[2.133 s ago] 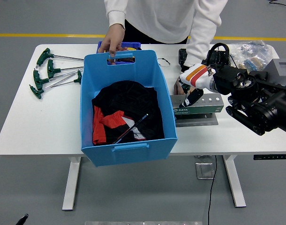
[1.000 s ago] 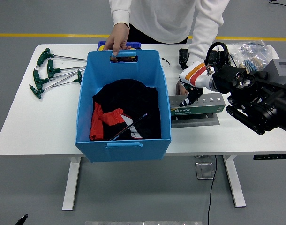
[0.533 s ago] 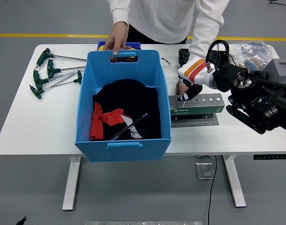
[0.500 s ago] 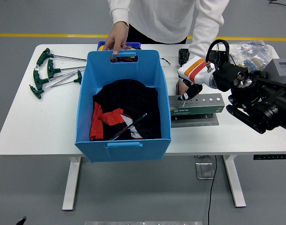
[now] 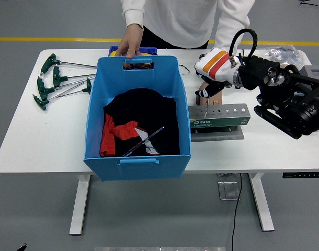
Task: Lift tool from toolbox,place it in box,lift tool from toolbox,place it in box
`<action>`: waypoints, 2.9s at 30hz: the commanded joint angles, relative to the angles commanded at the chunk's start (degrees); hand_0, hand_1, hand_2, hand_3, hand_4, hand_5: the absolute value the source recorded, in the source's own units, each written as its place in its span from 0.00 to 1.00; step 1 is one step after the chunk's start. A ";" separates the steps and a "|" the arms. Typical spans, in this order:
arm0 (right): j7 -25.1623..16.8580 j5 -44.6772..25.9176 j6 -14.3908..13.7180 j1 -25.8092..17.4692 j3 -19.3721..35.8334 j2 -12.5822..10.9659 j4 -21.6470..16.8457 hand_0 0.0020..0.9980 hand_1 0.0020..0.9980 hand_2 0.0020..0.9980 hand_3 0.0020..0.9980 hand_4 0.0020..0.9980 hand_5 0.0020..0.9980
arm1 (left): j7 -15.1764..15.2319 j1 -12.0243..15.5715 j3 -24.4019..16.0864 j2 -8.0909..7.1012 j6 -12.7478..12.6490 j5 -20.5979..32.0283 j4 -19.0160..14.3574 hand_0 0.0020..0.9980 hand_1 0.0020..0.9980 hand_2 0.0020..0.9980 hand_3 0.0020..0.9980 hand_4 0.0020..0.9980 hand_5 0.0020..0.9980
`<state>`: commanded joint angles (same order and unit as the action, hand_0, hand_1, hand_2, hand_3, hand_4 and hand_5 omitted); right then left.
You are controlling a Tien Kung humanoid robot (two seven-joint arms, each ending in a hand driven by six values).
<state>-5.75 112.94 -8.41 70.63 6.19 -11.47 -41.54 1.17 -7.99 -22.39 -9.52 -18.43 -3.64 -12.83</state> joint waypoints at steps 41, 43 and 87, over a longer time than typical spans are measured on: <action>1.89 -2.27 0.01 0.62 5.77 11.47 -6.37 0.48 0.42 0.50 0.52 0.85 0.54 | -0.68 -2.13 -1.27 -0.21 -0.49 -2.73 -0.14 0.82 0.88 0.85 0.74 0.75 0.63; 1.79 -2.81 0.64 0.45 5.41 11.47 -6.08 0.54 0.56 0.67 0.62 0.88 0.55 | -0.69 -2.19 -1.29 -0.22 -0.52 -2.79 -0.14 0.82 0.87 0.85 0.74 0.75 0.62; 2.35 -8.66 1.26 -16.70 31.66 -6.18 -7.55 0.81 0.78 0.84 0.88 1.00 0.67 | -0.20 -0.61 -1.09 0.47 0.15 -1.21 0.54 0.81 0.87 0.85 0.74 0.75 0.63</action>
<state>-3.40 104.28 -7.14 53.93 37.85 -17.65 -49.09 0.97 -8.60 -23.49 -9.05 -18.28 -4.86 -12.29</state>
